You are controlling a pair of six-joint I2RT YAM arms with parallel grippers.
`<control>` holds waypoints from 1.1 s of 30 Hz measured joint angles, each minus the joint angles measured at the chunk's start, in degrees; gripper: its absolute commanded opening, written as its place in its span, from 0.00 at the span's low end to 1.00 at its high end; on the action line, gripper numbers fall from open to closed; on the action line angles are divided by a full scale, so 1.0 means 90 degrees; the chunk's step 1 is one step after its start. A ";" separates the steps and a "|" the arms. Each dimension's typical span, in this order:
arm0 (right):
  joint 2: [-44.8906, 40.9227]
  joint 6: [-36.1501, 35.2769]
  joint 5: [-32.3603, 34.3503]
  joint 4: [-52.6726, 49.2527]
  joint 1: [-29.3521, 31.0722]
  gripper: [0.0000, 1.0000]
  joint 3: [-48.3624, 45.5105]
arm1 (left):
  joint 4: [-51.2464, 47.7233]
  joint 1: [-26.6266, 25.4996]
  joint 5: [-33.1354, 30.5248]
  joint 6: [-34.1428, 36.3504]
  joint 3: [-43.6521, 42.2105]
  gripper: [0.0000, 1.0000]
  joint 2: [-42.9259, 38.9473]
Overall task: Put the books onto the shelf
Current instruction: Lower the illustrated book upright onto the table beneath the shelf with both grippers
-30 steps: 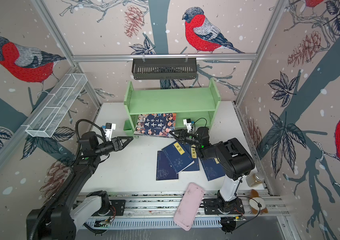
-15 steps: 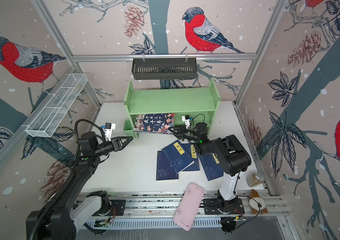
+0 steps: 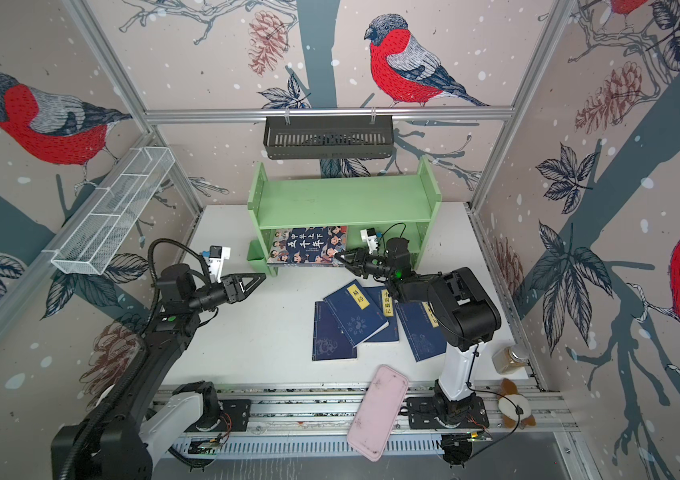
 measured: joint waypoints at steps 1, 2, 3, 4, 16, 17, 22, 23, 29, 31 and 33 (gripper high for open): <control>0.0005 0.0000 0.0000 0.0002 0.0000 0.40 0.0007 | -0.0002 0.0000 -0.0007 0.0007 -0.0005 0.75 -0.0002; 0.0007 -0.0019 0.0002 0.0027 0.0000 0.44 0.0019 | -0.0002 0.0000 -0.0019 0.0007 -0.0007 0.75 -0.0005; 0.0007 -0.0032 0.0017 0.0073 0.0000 0.47 0.0029 | -0.0005 0.0000 -0.0029 0.0010 -0.0007 0.75 -0.0010; 0.0002 -0.0041 0.0024 0.0107 -0.0002 0.49 0.0034 | -0.0005 0.0000 -0.0036 0.0012 -0.0010 0.75 -0.0015; -0.0469 -0.0855 0.0464 -0.1321 -0.0022 0.65 0.0202 | -0.0165 0.0000 -0.0323 0.0180 -0.0005 0.76 -0.0085; -0.0510 -0.0920 0.0532 -0.1498 -0.0027 0.66 0.0206 | -0.0189 0.0000 -0.0338 0.0182 0.0002 0.76 -0.0092; -0.0631 -0.1146 0.0687 -0.1960 -0.0041 0.67 0.0202 | -0.0236 0.0000 -0.0376 0.0223 0.0005 0.76 -0.0129; -0.0656 -0.1161 0.0697 -0.2021 -0.0041 0.67 0.0189 | -0.0240 0.0000 -0.0396 0.0223 0.0005 0.76 -0.0129; -0.0835 -0.1200 0.0835 -0.2285 -0.0041 0.67 0.0029 | -0.0274 0.0000 -0.0491 0.0236 0.0017 0.76 -0.0141; -0.0935 -0.1200 0.0860 -0.2327 -0.0039 0.66 -0.0058 | -0.0289 0.0000 -0.0493 0.0250 0.0027 0.76 -0.0141; -0.1049 -0.1195 0.0879 -0.2334 -0.0022 0.65 -0.0151 | -0.0289 0.0000 -0.0493 0.0260 0.0029 0.75 -0.0141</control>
